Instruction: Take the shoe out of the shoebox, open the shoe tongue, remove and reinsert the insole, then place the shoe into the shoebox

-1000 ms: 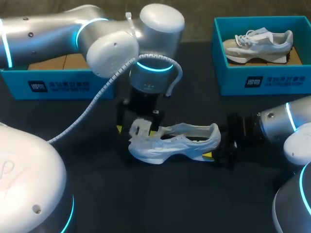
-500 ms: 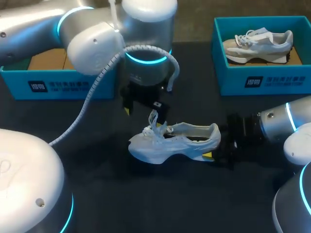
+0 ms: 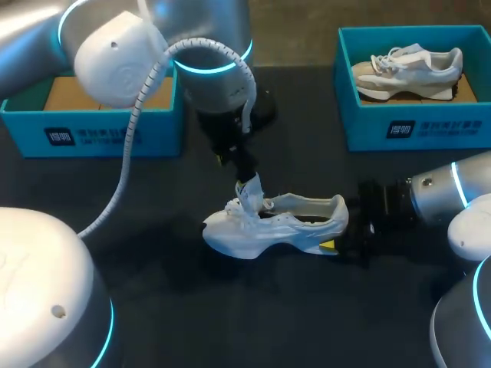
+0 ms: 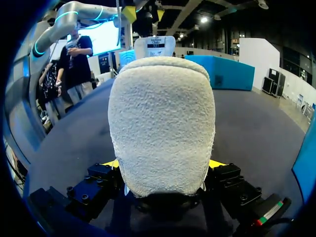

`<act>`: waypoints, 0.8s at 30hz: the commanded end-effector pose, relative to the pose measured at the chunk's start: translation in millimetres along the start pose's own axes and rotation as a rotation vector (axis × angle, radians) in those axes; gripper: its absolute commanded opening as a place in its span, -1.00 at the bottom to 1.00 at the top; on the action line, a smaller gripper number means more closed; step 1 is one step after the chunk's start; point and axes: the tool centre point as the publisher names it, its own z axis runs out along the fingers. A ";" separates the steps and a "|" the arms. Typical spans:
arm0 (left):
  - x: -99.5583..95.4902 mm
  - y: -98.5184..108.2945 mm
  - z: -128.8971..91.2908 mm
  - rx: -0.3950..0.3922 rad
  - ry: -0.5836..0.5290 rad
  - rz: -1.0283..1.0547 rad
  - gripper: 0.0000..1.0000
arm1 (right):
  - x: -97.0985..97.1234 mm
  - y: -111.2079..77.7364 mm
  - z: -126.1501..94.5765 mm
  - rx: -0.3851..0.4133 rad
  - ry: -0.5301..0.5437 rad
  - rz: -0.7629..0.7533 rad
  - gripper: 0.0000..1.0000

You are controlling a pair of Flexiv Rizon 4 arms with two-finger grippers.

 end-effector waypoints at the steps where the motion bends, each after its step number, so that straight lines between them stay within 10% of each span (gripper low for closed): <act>1: 5.6 -0.4 1.6 0.084 0.099 0.752 -1.00 | -0.2 -0.9 1.7 0.003 -0.002 0.001 -1.00; 24: 5.6 -0.4 1.6 0.084 0.099 0.752 -1.00 | -0.2 -0.9 1.7 0.003 -0.002 0.001 -1.00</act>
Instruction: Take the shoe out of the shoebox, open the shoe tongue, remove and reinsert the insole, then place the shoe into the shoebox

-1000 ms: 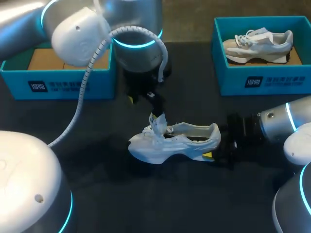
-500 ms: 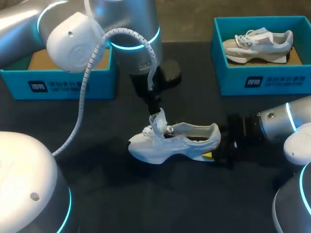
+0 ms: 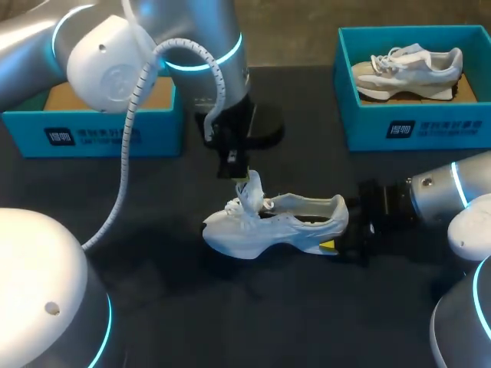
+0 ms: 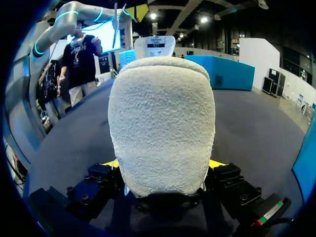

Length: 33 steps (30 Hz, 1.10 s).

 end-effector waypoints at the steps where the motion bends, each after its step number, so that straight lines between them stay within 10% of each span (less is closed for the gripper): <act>1: 0.3 4.9 0.3 0.010 -0.001 0.003 -1.00 | -0.2 -0.9 1.7 0.003 -0.002 0.001 -1.00; 13: 4.8 -21.2 11.6 0.040 0.042 0.087 -1.00 | -0.2 -0.9 1.7 0.003 -0.002 0.001 -1.00; 33: -26.4 -74.3 100.4 0.007 0.064 0.119 -1.00 | -0.2 -0.9 1.7 0.003 -0.002 0.001 -1.00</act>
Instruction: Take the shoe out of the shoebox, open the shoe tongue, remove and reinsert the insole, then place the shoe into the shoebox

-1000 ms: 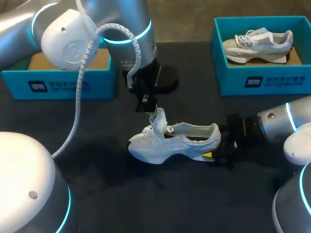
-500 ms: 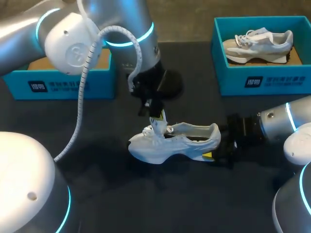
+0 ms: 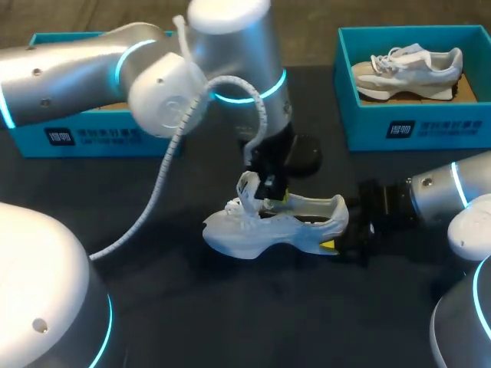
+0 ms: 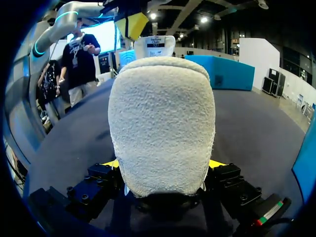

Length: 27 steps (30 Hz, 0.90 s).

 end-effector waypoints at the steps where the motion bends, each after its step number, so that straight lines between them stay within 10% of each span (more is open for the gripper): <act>1: -18.2 -13.9 25.4 -0.023 0.029 -0.002 -1.00 | -0.2 -0.9 1.6 0.003 -0.002 0.001 -1.00; 27: -21.7 -17.2 69.3 -0.087 0.087 -0.016 -1.00 | -0.2 -0.9 1.6 0.003 -0.002 0.001 -1.00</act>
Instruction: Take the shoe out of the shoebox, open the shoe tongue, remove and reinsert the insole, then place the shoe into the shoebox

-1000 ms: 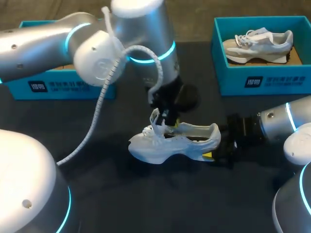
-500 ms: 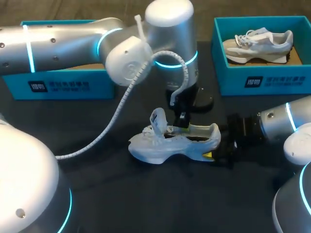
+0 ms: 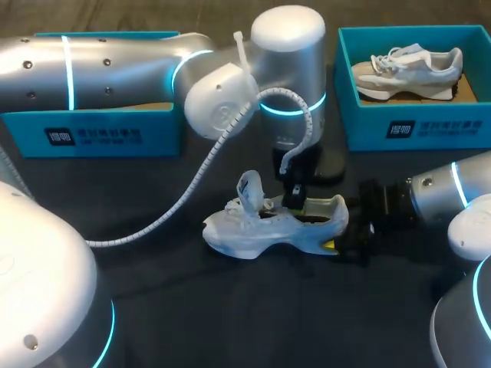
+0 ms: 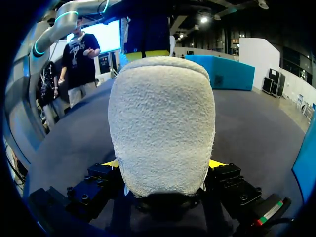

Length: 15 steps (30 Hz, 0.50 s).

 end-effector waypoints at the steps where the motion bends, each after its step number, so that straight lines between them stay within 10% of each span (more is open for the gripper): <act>1: -0.6 -4.3 8.3 -0.010 0.007 0.001 -1.00 | -0.2 -1.0 1.7 0.003 -0.002 0.001 -1.00; 15: 10.7 11.1 26.0 -0.025 0.086 -0.016 -1.00 | -0.2 -1.0 1.7 0.003 -0.002 0.001 -1.00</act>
